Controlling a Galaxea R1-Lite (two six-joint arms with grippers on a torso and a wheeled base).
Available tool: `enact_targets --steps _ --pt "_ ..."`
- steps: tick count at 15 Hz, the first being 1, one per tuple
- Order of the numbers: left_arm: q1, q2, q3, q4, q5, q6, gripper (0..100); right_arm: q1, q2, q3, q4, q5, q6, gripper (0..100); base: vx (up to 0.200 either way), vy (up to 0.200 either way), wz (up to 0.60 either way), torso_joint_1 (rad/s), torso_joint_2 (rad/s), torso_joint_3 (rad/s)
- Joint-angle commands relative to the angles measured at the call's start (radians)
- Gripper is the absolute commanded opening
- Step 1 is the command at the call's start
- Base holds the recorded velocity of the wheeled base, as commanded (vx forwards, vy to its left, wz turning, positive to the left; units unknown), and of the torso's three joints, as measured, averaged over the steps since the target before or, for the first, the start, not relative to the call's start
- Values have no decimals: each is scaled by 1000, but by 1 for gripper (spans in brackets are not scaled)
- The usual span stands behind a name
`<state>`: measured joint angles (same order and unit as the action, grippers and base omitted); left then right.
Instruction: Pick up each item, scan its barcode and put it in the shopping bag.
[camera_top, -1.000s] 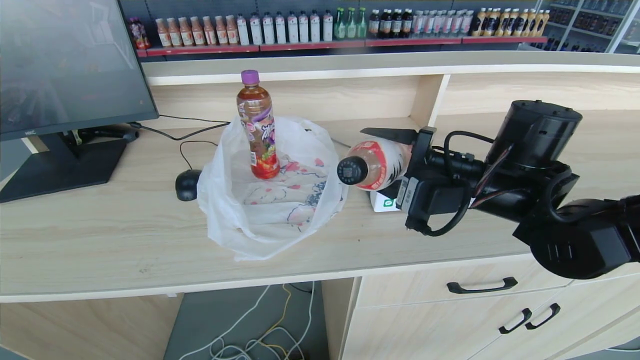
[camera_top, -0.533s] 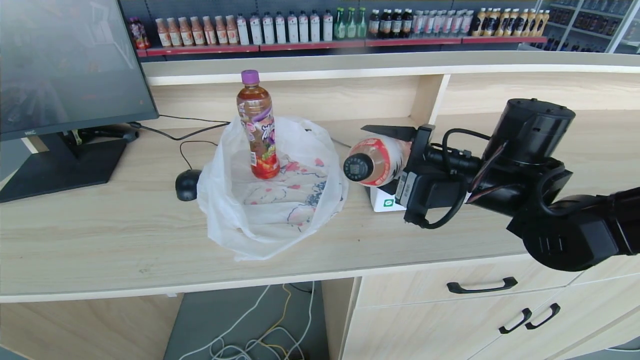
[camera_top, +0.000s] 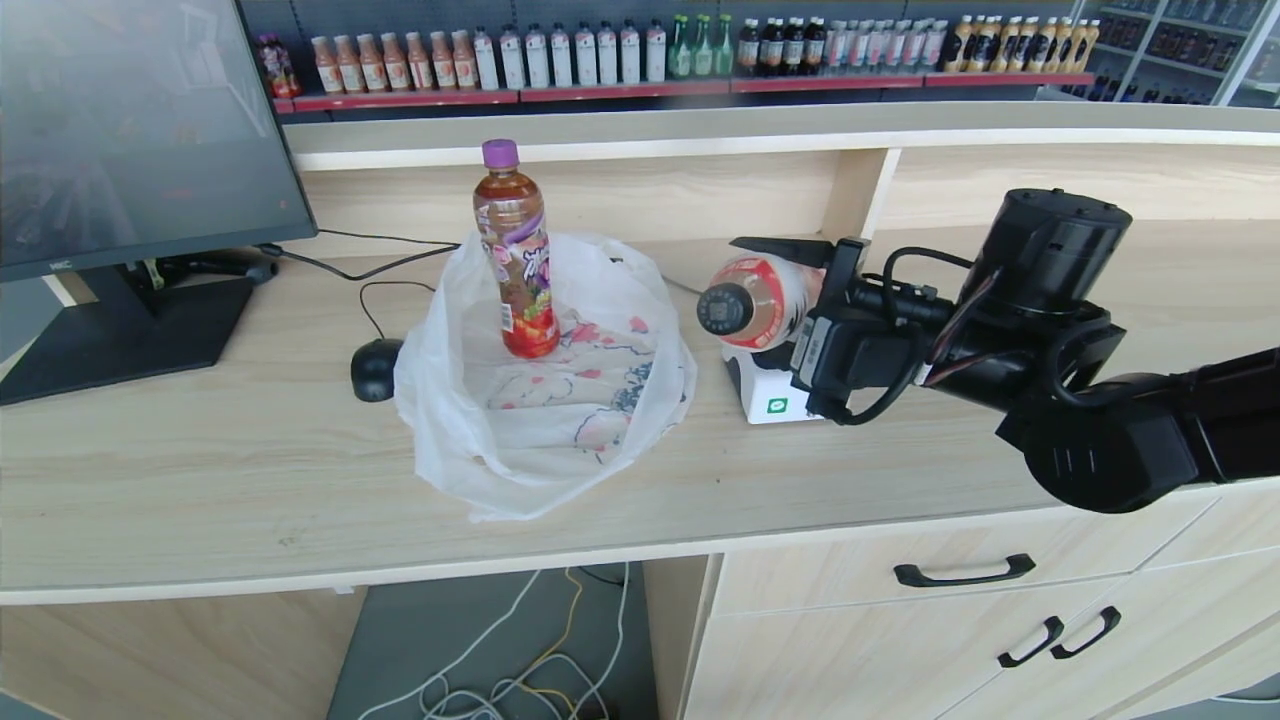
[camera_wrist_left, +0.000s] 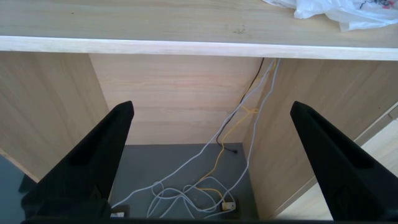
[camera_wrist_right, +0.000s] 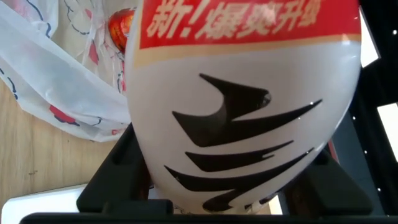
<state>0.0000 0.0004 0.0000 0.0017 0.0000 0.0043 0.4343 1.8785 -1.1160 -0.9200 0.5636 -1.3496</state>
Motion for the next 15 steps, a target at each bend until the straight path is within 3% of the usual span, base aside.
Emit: enact_targets --steps 1,15 --pt "0 1 0 0 0 0 100 0 22 -15 0 -1 1 0 0 0 0 0 0 0" --pt "0 0 0 0 0 0 100 4 22 -8 0 1 3 0 0 0 0 0 0 0"
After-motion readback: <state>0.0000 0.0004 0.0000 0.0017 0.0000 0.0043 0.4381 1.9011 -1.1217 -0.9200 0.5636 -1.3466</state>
